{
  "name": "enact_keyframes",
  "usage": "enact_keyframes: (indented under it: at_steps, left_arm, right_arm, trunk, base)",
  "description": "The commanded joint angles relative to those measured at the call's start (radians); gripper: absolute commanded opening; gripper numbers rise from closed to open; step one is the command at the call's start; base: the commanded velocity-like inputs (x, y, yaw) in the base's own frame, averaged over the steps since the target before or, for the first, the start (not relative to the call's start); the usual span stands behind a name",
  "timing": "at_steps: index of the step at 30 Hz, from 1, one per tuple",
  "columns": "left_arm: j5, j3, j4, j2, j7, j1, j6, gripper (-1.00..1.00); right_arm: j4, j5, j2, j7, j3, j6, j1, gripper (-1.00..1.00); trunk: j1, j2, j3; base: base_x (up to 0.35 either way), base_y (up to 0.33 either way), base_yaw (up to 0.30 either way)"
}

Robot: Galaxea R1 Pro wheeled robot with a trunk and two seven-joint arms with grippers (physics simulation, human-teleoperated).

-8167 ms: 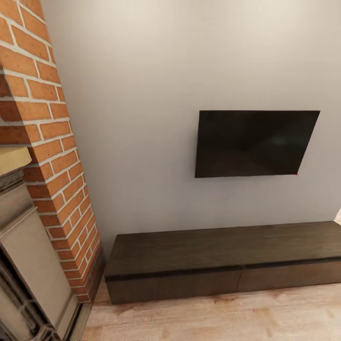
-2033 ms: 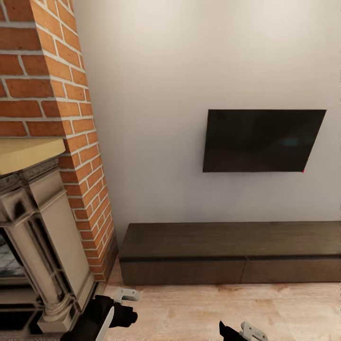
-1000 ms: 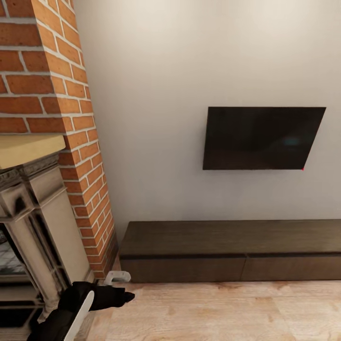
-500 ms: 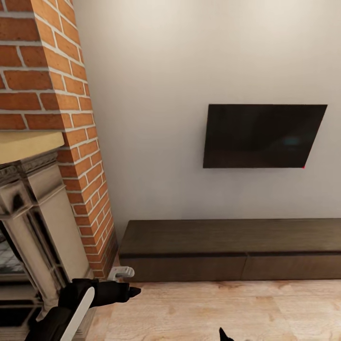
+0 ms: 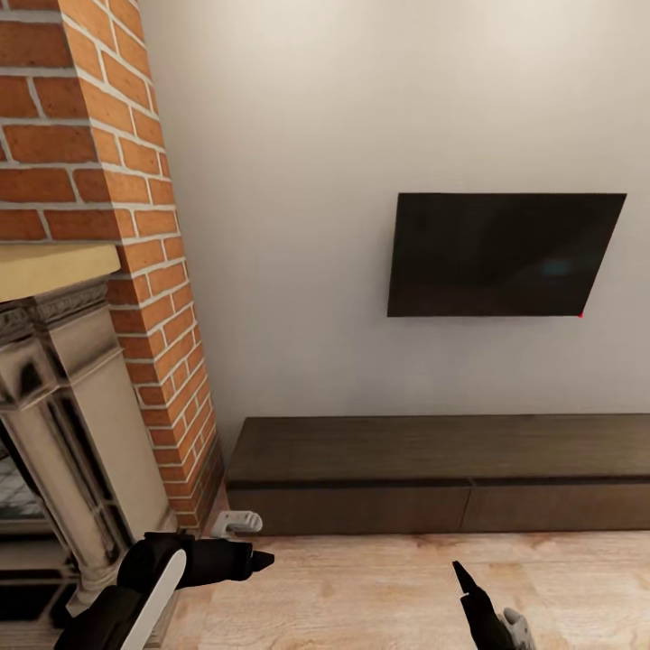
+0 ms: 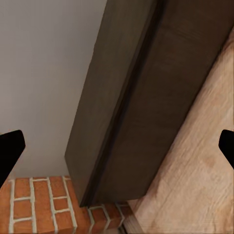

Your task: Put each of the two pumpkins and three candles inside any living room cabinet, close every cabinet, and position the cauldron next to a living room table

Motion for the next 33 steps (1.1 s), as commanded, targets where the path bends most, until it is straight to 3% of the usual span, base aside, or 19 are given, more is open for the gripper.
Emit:
enact_keyframes:
  at_steps: [1,6,12,26,33]
  left_arm:
    - [-0.009,-0.001,-0.001,0.000,-0.009,-0.001,0.002,1.00]
    - [-0.002,-0.003,-0.002,0.000,-0.010,-0.001,0.002,1.00]
    - [0.060,-0.007,-0.002,0.003,-0.009,-0.001,0.002,1.00]
    - [0.145,-0.004,-0.002,0.014,-0.009,-0.002,0.003,1.00]
    - [0.201,-0.001,-0.002,0.018,-0.008,-0.002,0.003,1.00]
  right_arm:
    - [-0.009,-0.019,0.000,0.006,0.001,-0.009,-0.002,1.00]
    - [-0.042,-0.090,0.000,0.007,0.003,-0.027,-0.037,1.00]
    - [-0.044,-0.092,0.006,0.002,0.007,-0.033,-0.106,1.00]
    - [-0.015,-0.118,0.024,0.017,0.005,-0.048,-0.134,1.00]
    - [-0.013,-0.110,0.029,0.104,0.007,-0.065,-0.134,1.00]
  trunk:
    - [0.004,-0.008,-0.004]
    - [0.023,-0.043,-0.020]
    - [0.046,-0.085,-0.039]
    - [0.100,-0.183,-0.083]
    - [0.127,-0.232,-0.105]
  base:
    - [0.000,0.000,0.000]
    - [0.000,0.000,0.000]
    - [0.000,0.000,0.000]
    - [0.000,0.000,0.000]
    - [0.000,0.000,0.000]
